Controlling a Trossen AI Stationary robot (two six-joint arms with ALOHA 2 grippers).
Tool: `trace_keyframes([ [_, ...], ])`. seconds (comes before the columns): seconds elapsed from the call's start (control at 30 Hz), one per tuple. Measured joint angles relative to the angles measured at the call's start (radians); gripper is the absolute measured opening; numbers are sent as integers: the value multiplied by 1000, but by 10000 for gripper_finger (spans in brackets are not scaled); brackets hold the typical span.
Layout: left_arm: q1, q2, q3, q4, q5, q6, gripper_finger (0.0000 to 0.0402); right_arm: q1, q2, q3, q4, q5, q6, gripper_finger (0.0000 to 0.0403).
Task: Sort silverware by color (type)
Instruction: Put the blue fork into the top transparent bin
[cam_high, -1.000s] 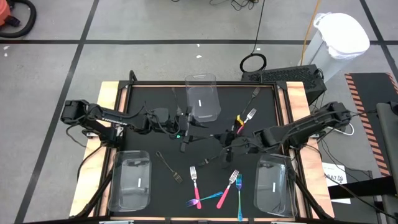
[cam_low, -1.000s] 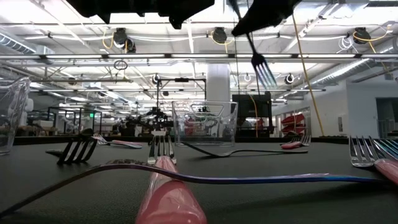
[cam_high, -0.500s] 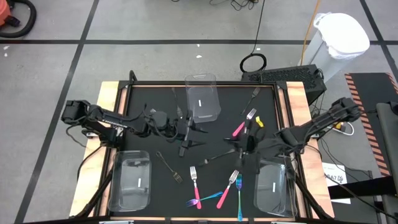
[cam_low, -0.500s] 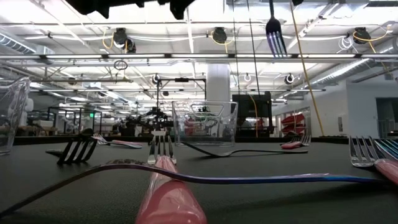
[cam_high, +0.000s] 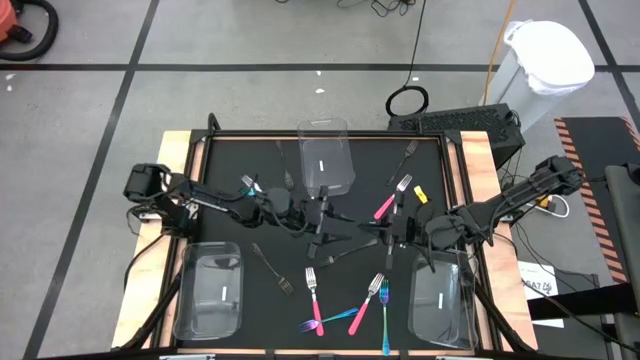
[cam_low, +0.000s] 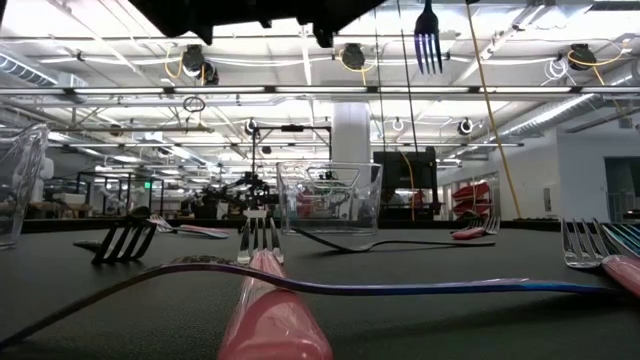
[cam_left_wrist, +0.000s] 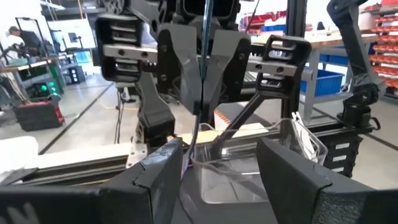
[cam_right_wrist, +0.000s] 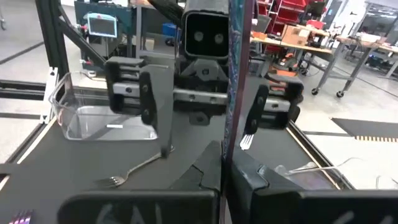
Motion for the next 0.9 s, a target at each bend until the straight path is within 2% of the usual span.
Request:
trace_keyframes([
  [0.23,-9,127,115,2,-10,1,207,0,0,0,-12,3,-4,3],
  [0.37,-9,170,153,1,-72,-5,207,0,0,0,-10,3,-7,3],
  [0.6,-8,178,167,1,-123,-5,207,0,0,0,-25,6,-7,3],
  [0.9,-16,178,166,34,-125,-8,207,0,0,0,-26,9,-3,3],
])
